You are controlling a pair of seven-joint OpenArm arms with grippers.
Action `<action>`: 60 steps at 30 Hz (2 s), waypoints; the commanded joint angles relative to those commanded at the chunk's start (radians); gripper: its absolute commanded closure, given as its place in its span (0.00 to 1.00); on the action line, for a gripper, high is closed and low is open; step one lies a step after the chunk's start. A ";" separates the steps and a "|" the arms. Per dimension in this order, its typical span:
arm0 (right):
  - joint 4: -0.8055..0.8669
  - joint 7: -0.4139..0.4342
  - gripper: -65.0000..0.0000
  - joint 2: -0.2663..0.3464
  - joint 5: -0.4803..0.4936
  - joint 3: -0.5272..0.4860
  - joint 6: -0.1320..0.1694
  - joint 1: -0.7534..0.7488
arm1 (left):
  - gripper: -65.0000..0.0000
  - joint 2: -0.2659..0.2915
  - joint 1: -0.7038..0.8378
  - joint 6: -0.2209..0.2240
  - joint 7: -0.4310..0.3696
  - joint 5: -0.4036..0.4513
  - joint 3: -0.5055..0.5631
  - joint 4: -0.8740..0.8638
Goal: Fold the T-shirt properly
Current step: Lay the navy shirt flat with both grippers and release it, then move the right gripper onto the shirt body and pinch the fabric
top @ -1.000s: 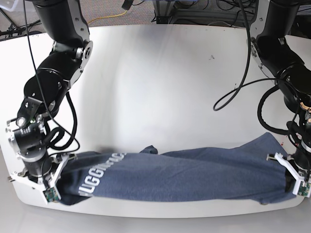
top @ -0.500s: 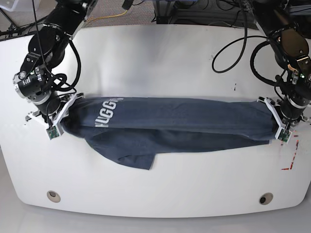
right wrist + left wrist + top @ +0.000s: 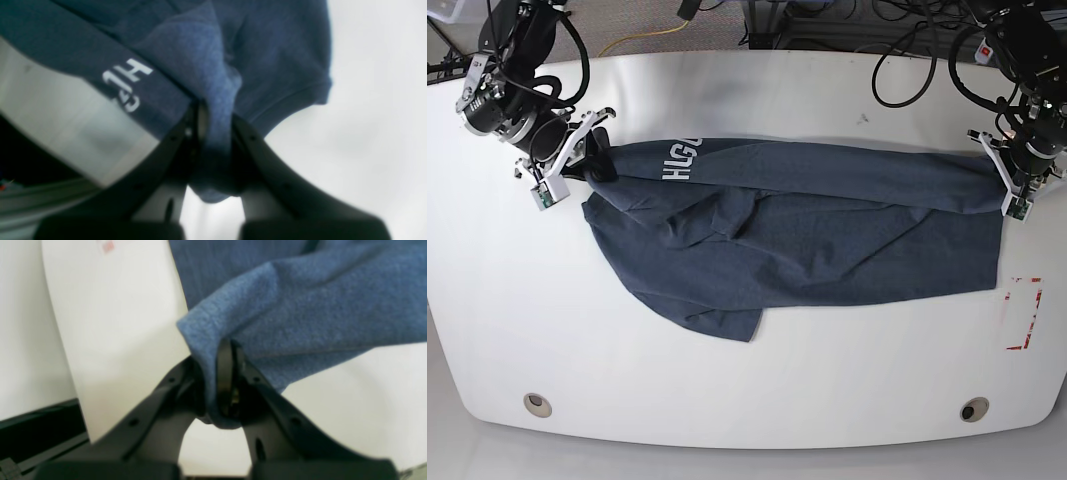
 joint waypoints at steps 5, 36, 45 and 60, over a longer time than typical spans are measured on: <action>-0.103 -0.095 1.00 0.040 0.083 0.006 0.000 -0.031 | 1.00 -0.009 0.041 0.000 0.000 0.006 -0.003 -0.020; -0.285 -0.203 0.17 0.184 0.272 0.000 0.000 0.005 | 0.42 -0.146 0.094 0.000 0.135 -0.279 -0.110 -0.164; -0.287 -0.203 0.17 0.242 0.471 0.000 0.000 0.002 | 0.42 -0.308 0.123 0.000 0.143 -0.631 -0.144 -0.301; -0.288 -0.203 0.17 0.285 0.459 0.005 0.000 0.000 | 0.42 -0.345 0.146 0.000 0.170 -0.812 -0.078 -0.279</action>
